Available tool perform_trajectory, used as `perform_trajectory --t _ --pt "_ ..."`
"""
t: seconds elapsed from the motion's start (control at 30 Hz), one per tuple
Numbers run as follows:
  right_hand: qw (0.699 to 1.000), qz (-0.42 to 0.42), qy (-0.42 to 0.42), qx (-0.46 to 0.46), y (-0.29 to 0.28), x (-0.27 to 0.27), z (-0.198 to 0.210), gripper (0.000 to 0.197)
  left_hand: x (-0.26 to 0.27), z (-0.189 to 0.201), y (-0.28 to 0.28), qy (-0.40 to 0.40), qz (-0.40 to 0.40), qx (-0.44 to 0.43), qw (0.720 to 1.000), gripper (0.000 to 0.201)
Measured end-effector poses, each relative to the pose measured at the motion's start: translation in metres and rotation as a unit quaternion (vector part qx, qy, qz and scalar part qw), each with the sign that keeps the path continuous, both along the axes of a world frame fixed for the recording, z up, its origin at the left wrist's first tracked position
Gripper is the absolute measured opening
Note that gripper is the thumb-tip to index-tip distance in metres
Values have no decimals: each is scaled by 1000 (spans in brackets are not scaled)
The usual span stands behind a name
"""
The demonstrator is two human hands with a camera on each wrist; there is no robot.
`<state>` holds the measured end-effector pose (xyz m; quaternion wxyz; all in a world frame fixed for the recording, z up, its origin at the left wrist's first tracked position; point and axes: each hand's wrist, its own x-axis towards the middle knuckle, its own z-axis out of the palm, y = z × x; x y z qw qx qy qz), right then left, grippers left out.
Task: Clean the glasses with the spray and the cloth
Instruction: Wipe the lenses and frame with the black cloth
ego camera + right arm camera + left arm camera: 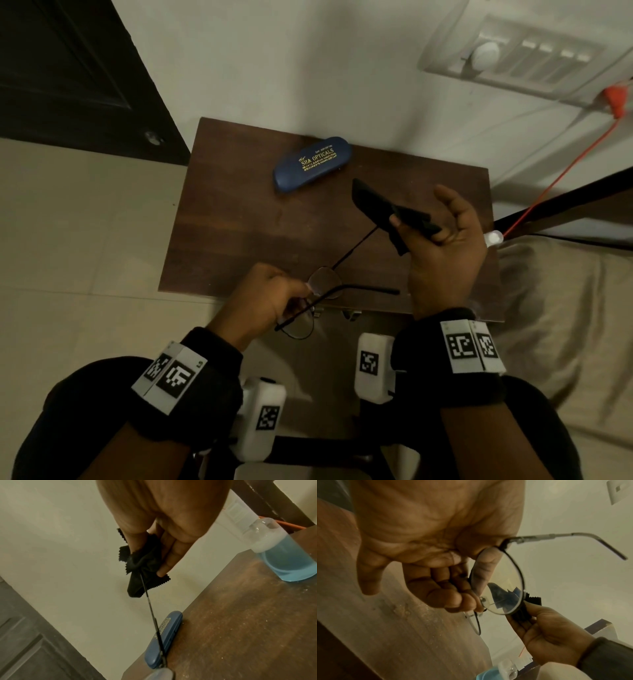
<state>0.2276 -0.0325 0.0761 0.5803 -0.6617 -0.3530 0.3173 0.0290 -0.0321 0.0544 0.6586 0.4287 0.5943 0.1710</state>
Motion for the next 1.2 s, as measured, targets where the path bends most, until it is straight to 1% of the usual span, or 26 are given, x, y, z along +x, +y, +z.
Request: perform_trajectory --t 0.07,0.2,0.3,0.37,0.47,0.53,0.6,0.7,0.8,0.87,0.93,0.97,1.03,1.13,1.2 --pt "1000 -10 0 12 -1 1 1 51 -2 0 1 -5 -6 -10 1000 37" --pt "999 -31 5 42 -4 2 6 47 -2 1 3 -28 -9 -34 999 31" --pt "999 -26 12 37 -7 2 5 47 -3 1 5 -30 -33 -51 998 31" --pt "1000 2 23 13 -9 3 3 49 -5 -1 5 -43 -61 -79 994 32" --pt "995 69 59 -36 -12 4 -2 56 -7 -1 4 -76 -97 -112 986 35" --pt "985 126 91 -70 -14 1 -6 61 -8 0 5 -98 -123 -124 980 37" --pt "974 178 99 -104 -15 -2 -11 60 -9 0 5 -115 -141 -132 974 37" --pt "961 225 103 -128 -17 -4 -17 59 -10 -3 6 -139 -130 -143 971 35" --pt "950 247 118 -148 -20 -3 -18 63 -11 -6 7 -195 -108 -145 964 42" --pt "941 268 123 -164 -22 -2 -18 67 -11 -7 6 -232 -98 -140 958 34" --pt "935 281 120 -178 -24 -2 -19 70 -11 -8 5 -240 -94 -142 956 28" --pt "935 280 117 -182 -23 -2 -18 71 -10 -9 5 -235 -96 -148 956 28" --pt "945 253 115 -173 -21 1 -15 69 -9 -13 4 -218 -102 -165 956 28" --pt "968 183 115 -131 -12 6 -6 65 -7 -17 1 -203 -134 -184 952 27" --pt "977 152 109 -102 -7 10 1 67 -6 -19 -1 -201 -139 -191 951 29"
